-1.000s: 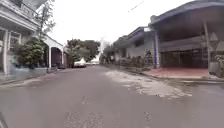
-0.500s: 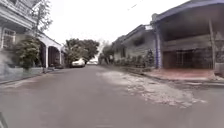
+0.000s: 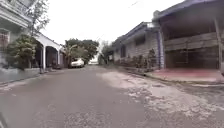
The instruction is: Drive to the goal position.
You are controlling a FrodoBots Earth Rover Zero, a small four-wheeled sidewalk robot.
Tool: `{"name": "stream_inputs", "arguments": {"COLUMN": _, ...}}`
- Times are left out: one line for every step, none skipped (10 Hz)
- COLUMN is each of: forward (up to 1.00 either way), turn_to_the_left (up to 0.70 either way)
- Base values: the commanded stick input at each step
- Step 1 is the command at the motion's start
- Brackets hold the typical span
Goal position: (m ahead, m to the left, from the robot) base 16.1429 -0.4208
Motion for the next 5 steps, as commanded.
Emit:
{"name": "stream_inputs", "arguments": {"forward": 0.7, "turn_to_the_left": 0.0}}
{"name": "stream_inputs", "arguments": {"forward": 0.7, "turn_to_the_left": 0.0}}
{"name": "stream_inputs", "arguments": {"forward": 0.7, "turn_to_the_left": 0.0}}
{"name": "stream_inputs", "arguments": {"forward": 0.7, "turn_to_the_left": 0.0}}
{"name": "stream_inputs", "arguments": {"forward": 0.7, "turn_to_the_left": 0.0}}
